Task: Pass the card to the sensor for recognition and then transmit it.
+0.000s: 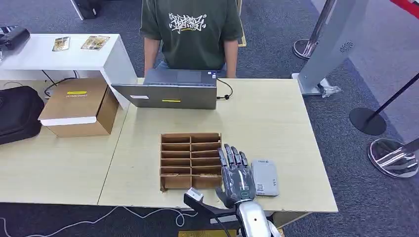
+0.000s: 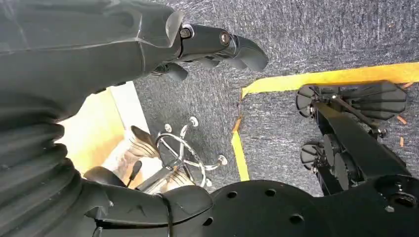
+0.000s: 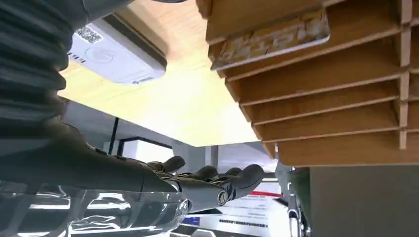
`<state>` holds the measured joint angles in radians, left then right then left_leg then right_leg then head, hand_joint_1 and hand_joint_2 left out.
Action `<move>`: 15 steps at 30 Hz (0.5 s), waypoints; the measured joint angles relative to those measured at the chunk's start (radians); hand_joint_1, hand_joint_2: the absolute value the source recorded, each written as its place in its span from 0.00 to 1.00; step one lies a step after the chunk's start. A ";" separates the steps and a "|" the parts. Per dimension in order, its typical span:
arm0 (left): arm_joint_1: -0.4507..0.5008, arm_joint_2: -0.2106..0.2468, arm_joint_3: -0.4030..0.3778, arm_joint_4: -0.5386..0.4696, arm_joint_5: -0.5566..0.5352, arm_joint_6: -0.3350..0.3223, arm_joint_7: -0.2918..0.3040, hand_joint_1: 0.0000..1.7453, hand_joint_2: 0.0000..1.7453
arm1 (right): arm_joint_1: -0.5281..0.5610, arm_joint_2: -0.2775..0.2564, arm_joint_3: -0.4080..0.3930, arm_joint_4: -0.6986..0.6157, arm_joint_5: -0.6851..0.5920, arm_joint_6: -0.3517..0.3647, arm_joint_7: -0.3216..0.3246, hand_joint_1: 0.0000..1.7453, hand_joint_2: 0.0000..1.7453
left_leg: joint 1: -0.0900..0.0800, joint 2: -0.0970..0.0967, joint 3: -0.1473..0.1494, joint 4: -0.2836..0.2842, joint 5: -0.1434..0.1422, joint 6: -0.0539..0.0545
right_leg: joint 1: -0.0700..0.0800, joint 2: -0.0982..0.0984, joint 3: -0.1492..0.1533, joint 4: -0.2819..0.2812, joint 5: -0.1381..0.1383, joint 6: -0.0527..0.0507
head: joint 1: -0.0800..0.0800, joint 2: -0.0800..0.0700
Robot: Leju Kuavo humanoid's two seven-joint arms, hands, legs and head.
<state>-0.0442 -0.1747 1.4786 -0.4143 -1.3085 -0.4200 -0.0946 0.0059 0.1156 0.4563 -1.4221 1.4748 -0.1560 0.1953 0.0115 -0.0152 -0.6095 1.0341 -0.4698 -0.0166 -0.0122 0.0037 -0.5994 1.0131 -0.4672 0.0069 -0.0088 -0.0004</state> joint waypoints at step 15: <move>0.003 -0.004 0.000 0.000 0.000 -0.022 0.000 0.00 1.00 | -0.062 0.018 0.007 0.163 -0.010 -0.028 0.008 0.00 1.00 | 0.000 0.000 0.000 0.000 0.000 0.000 | 0.000 0.000 0.000 0.000 0.000 0.000 | 0.000 0.000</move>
<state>-0.0415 -0.1785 1.4790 -0.4147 -1.3085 -0.4418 -0.0946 -0.0557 0.1339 0.4631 -1.2588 1.4645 -0.1843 0.2037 0.0115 -0.0155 -0.6094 1.0341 -0.4697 -0.0166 -0.0122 0.0036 -0.5990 1.0132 -0.4672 0.0069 -0.0088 -0.0004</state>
